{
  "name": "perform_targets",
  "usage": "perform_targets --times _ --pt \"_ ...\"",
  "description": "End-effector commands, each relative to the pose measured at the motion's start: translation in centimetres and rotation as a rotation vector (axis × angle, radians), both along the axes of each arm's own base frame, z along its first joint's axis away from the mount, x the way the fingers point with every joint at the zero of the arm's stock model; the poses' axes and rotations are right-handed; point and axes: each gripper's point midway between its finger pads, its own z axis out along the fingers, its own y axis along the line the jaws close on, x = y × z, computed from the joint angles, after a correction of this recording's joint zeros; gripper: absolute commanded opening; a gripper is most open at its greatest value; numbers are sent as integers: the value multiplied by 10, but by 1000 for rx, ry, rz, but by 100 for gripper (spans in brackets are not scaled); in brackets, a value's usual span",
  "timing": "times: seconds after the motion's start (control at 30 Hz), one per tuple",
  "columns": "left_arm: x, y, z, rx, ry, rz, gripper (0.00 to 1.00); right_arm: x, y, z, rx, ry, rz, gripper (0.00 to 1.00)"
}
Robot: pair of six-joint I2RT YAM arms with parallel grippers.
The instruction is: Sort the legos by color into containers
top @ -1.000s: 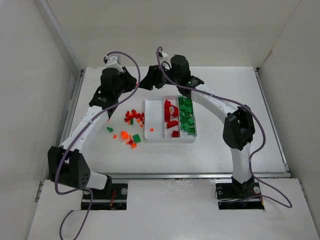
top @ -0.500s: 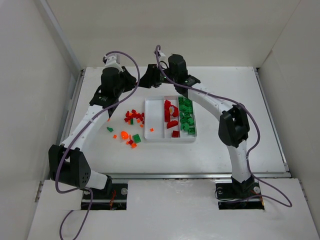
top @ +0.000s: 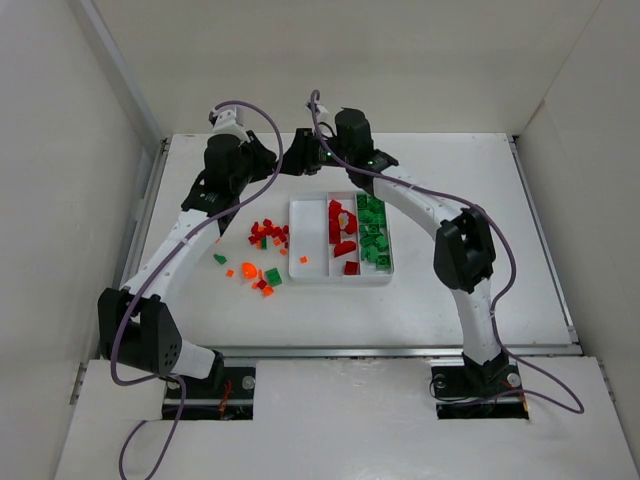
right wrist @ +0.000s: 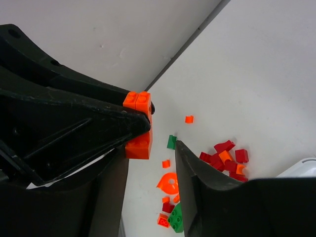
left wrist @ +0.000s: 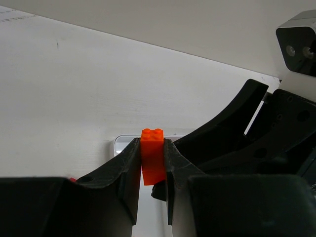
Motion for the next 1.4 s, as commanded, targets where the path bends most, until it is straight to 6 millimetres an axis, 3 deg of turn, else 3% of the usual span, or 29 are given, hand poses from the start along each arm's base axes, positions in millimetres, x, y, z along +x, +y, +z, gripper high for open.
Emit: perform_targets --times 0.0,0.17,0.27,0.4,0.47,0.53,0.57,0.63,0.67,0.77,0.8,0.9,1.1,1.17,1.37 --pt "0 -11 22 -18 -62 -44 0 4 4 47 97 -112 -10 47" --pt "-1 -11 18 -16 -53 -44 0 3 4 51 118 -117 -11 46" --pt "-1 -11 18 -16 -53 -44 0 -4 5 57 148 -143 31 57" --pt "0 -12 14 -36 -52 -39 0 -5 0 68 183 -150 -3 57" --pt "2 -9 26 -81 -80 -21 0 -2 -3 67 206 -151 -48 53" --pt "2 -12 27 -109 -86 -29 0 -3 -6 75 256 -133 -72 50" --pt "2 -15 32 -141 -92 -34 0 -5 -9 90 309 -166 -77 48" --pt "3 -19 39 -205 -107 -35 0 -9 -9 94 361 -146 -69 48" --pt "4 -18 39 -245 -102 -28 0 -11 -11 108 405 -191 -61 48" --pt "3 -22 49 -339 -112 -52 0 -20 -11 108 399 -231 -54 48" --pt "2 -22 41 -344 -87 -47 0 -21 -18 124 450 -286 -83 48" --pt "4 -12 43 -367 -93 -22 0 -30 -36 132 519 -360 -145 48" --pt "2 -18 48 -366 -109 -60 0 -20 -25 113 475 -316 -125 48" --pt "1 -17 46 -364 -99 -58 0 -28 -22 122 498 -344 -103 48" --pt "-1 -20 41 -361 -76 -73 0 -22 -20 115 489 -330 -114 47"
